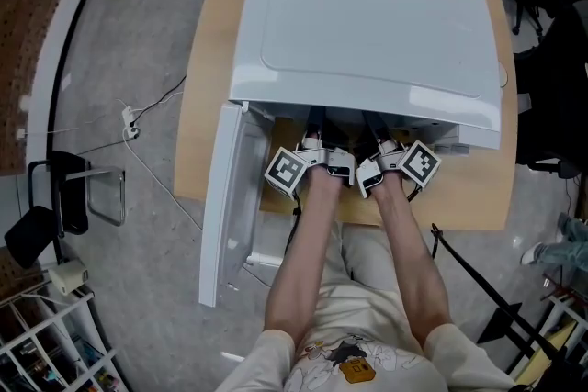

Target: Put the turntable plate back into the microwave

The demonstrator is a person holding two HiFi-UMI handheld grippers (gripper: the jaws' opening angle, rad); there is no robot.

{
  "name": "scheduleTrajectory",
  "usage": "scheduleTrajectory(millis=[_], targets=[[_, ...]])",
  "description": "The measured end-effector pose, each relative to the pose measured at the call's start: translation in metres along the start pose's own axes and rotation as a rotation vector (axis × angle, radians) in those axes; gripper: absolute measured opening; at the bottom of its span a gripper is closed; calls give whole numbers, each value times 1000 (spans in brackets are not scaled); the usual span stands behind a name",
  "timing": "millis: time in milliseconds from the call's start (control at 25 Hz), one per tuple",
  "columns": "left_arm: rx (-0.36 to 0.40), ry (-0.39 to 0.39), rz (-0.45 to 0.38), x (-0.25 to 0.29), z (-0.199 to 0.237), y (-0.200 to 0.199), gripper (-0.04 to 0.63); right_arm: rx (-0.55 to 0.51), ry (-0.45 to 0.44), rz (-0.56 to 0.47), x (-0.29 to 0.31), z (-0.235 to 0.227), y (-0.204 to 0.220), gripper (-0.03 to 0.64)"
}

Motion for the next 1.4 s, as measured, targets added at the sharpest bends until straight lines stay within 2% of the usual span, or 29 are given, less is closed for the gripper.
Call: scheduleTrajectory(millis=[200, 360, 600, 720, 880, 1040, 1160, 1280, 1400], targets=[[39, 6, 20, 14, -3, -3, 43, 40, 5, 42, -11, -2, 13, 112], [84, -17, 29, 17, 0, -6, 43, 62, -23, 90, -18, -3, 30, 114], [76, -16, 29, 23, -5, -7, 41, 53, -43, 119, -8, 2, 33, 83], [89, -40, 34, 24, -4, -9, 40, 77, -50, 108, -8, 4, 29, 81], [88, -17, 60, 24, -8, -9, 127, 87, -41, 108, -7, 6, 22, 80], [99, -54, 86, 18, -8, -11, 140, 69, -32, 118, -5, 9, 19, 74], [153, -115, 108, 3, -5, -9, 104, 58, -7, 126, -1, 7, 19, 67], [99, -103, 111, -14, 0, -1, 77, 73, 26, 105, 2, 1, 15, 58], [89, -105, 129, -24, 6, 6, 50, 83, 44, 76, 2, -4, 9, 52]])
Point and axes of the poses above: the fingertips, and each gripper's own axes: x forward along the fingers, z to its left, y out of its underside, the point moved 6 cm from there along -x, backward along the fingers
